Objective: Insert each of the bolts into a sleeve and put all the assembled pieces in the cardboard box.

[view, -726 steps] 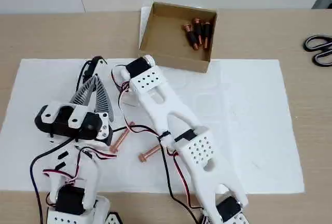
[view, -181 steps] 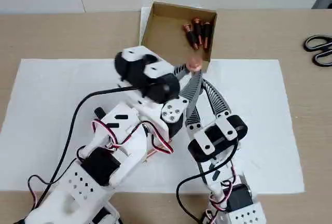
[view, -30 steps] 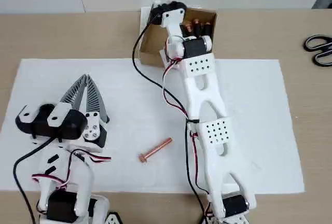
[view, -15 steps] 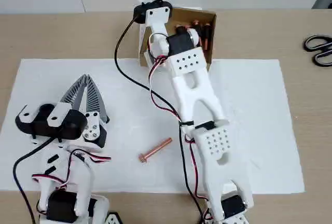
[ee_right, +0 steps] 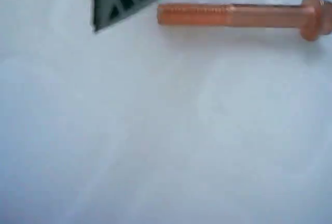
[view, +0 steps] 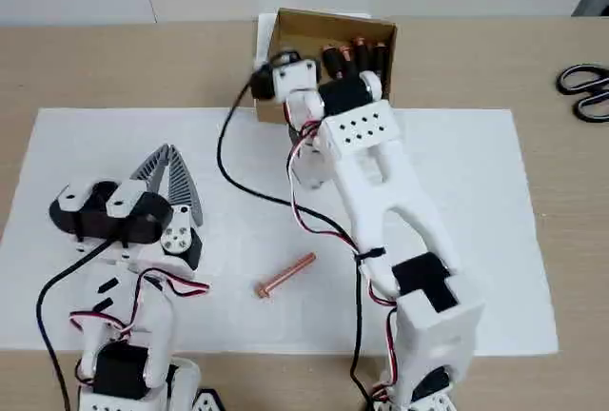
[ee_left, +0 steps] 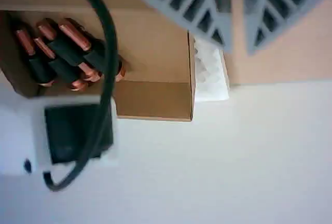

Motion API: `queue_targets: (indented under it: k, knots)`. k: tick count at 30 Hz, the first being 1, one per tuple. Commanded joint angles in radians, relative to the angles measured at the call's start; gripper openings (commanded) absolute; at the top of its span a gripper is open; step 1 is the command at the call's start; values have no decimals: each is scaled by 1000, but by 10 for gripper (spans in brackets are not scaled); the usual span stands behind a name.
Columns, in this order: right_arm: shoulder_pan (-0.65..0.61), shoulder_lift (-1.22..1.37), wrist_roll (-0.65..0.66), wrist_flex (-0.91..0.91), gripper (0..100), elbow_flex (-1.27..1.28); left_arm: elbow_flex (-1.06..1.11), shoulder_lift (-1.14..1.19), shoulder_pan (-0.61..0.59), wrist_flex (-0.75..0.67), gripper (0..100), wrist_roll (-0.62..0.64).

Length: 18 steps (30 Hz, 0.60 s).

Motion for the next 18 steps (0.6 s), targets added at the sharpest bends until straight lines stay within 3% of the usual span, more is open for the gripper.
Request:
queue_targets:
  k: [1,3,7,12,18]
  knots:
    - [-2,-74,-81,-10,147,9,-2,-9,-5,3,6,-5]
    - [-19,-71,-132,-28,147,14,1,-9,-6,6,6,-3]
    - [-120,-38,-95,-64,147,11,-2,-9,-91,66,6,58]
    - [-254,13,-44,-165,147,9,-2,-9,-327,114,6,101]
    - [-302,38,-37,-278,145,9,2,-9,-597,118,6,104]
